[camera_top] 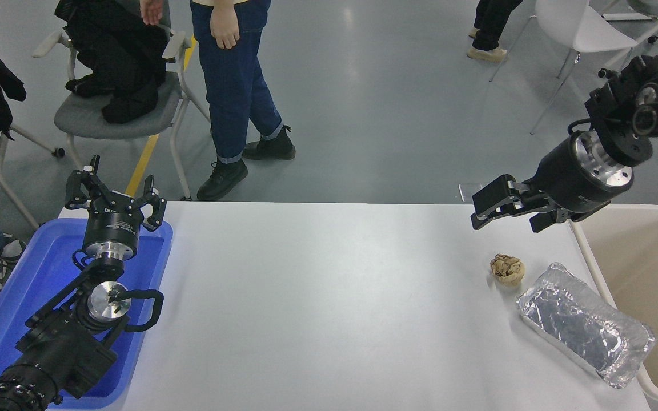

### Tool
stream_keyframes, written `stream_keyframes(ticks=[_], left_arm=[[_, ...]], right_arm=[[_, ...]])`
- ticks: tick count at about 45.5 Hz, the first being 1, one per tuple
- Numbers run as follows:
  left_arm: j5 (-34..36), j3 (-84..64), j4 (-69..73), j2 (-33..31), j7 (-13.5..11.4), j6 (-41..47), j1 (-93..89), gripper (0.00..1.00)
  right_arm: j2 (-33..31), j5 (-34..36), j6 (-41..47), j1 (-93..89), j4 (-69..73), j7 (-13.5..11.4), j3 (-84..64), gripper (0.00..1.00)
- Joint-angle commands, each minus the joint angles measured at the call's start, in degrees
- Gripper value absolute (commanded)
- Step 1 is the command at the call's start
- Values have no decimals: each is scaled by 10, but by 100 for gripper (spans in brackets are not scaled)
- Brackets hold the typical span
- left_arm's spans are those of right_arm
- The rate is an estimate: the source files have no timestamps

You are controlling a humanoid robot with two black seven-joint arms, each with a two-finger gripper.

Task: Pick up foil plate and place in dustbin

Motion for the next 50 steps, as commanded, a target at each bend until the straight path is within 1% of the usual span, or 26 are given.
stream_keyframes(ticks=[1,7,15,23,32,43,47,50], left_arm=[[0,0,0,0,0,0,0,99],[0,0,0,0,0,0,0,99],[0,0,0,0,0,0,0,99],[0,0,0,0,0,0,0,99],[0,0,0,0,0,0,-1,99],[0,0,0,0,0,0,0,99],[1,0,0,0,0,0,0,99],[0,1,0,0,0,0,0,99]], right_arm=[[-93,-83,-19,-41,0,0,1,100],[-142,-97,-28,-64,0,0,1,100],[-177,-135,-46,-88,-1,0,1,100],[-192,-137,-61,-135,-32,-1,17,100],[-194,-146,-114,-295,-133,-1,65,100],[-199,-148,-170,-417,-195,-1,82,100],[-205,-141,-179,-439,-199,-5,81,100],[-214,-137,-187,-454,-199,-14,82,100]])
